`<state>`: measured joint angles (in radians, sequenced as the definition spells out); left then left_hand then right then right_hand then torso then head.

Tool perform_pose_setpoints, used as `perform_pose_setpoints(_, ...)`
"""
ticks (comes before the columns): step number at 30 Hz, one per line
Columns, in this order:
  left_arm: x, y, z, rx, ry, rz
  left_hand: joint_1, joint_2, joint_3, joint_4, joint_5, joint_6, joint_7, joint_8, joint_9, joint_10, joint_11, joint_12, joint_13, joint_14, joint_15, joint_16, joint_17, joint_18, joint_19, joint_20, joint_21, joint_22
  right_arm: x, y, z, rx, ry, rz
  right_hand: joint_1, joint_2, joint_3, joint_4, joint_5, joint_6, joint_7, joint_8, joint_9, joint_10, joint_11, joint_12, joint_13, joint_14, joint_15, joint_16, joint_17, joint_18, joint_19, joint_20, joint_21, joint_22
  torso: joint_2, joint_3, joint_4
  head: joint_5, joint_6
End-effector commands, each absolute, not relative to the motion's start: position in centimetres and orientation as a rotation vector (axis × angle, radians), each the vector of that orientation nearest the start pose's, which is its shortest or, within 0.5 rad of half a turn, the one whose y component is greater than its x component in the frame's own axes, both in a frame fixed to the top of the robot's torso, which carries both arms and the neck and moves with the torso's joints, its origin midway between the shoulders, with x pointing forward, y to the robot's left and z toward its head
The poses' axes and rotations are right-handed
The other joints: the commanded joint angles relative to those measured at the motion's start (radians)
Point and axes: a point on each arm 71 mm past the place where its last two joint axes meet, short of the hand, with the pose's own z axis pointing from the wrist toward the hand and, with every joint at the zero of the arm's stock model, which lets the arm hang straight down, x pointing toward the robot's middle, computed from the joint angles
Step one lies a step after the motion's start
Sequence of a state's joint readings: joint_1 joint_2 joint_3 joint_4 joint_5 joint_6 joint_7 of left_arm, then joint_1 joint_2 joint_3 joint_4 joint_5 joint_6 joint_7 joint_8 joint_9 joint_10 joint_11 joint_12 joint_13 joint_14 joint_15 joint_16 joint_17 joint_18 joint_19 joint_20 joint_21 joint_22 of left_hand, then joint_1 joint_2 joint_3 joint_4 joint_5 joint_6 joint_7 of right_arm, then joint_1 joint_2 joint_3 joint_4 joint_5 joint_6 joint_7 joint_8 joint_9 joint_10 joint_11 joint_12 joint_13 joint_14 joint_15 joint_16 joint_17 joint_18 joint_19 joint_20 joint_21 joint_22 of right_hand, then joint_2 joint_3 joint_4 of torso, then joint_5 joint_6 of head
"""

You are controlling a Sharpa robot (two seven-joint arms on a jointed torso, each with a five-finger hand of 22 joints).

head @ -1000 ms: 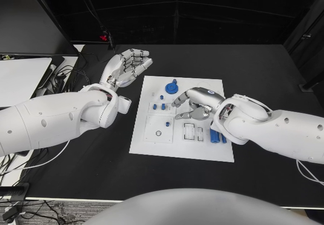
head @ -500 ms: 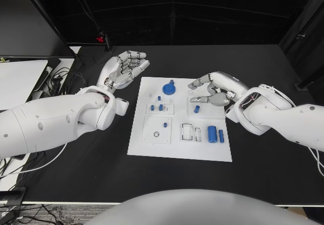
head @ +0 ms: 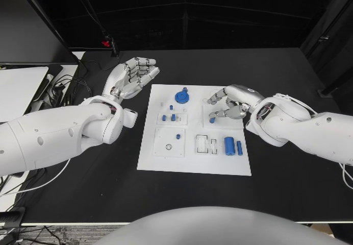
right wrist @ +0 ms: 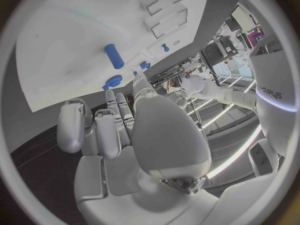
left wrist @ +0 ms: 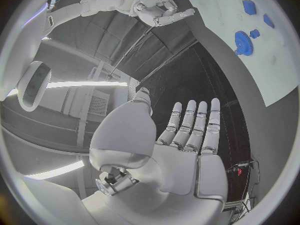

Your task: Assemble the parts on the task board

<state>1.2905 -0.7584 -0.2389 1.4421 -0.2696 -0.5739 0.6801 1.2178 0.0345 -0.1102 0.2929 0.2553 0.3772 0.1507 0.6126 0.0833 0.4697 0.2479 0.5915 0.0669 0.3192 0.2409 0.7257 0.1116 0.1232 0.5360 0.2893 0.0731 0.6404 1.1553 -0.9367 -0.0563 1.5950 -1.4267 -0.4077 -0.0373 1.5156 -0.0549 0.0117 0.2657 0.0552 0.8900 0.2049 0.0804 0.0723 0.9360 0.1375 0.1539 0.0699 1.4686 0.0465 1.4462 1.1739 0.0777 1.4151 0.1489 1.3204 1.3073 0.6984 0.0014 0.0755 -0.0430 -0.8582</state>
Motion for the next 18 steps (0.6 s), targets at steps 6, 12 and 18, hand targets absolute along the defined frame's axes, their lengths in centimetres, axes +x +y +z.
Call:
perform_pose_setpoints(6, 48.82, 19.64, -17.29, -0.489, 1.148, -1.433, 0.000, 0.007, -0.006, -0.001, -0.001, -0.006, 0.139, 0.004, -0.001, -0.006, 0.000, 0.005, -0.001, -0.003, -0.001, 0.004, -0.001, -0.009, 0.004, 0.000, 0.005, -0.001, 46.18, -22.32, -20.73, -0.152, 1.728, 0.599, -0.007, -0.005, -0.002, 0.003, -0.007, 0.017, -0.001, 0.007, 0.001, 0.006, 0.004, 0.019, 0.003, 0.033, 0.007, 0.002, -0.003, -0.003, 0.000, 0.007, -0.005, 0.057, 0.000, 0.0002, 0.0004, 0.001, -0.001)
perform_pose_setpoints(12, 48.83, 19.75, -17.29, -0.490, 1.148, -1.429, 0.000, 0.007, -0.006, -0.001, -0.001, -0.006, 0.139, 0.004, -0.001, -0.006, 0.000, 0.005, -0.001, -0.003, -0.001, 0.004, -0.001, -0.009, 0.004, 0.000, 0.005, -0.001, 46.10, -22.15, -20.90, -0.159, 1.743, 0.594, -0.012, -0.008, -0.002, 0.006, -0.007, 0.030, -0.003, 0.011, 0.002, 0.021, 0.000, 0.037, 0.003, 0.031, 0.004, 0.001, -0.009, -0.002, -0.002, 0.007, -0.007, 0.055, -0.001, -0.0001, -0.0016, 0.002, -0.003)
perform_pose_setpoints(18, 48.84, 19.71, -17.30, -0.490, 1.148, -1.430, 0.000, 0.007, -0.006, -0.001, -0.001, -0.006, 0.139, 0.004, -0.001, -0.006, 0.000, 0.005, -0.001, -0.003, -0.001, 0.004, -0.001, -0.009, 0.004, 0.000, 0.005, -0.001, 46.18, -21.83, -21.15, -0.175, 1.766, 0.576, 0.001, 0.000, 0.006, -0.002, -0.007, 0.057, -0.013, 0.020, 0.003, 0.057, -0.009, 0.062, 0.003, 0.031, -0.003, 0.002, -0.008, -0.002, -0.002, 0.002, -0.006, 0.056, -0.001, 0.0010, 0.0007, 0.001, -0.004)
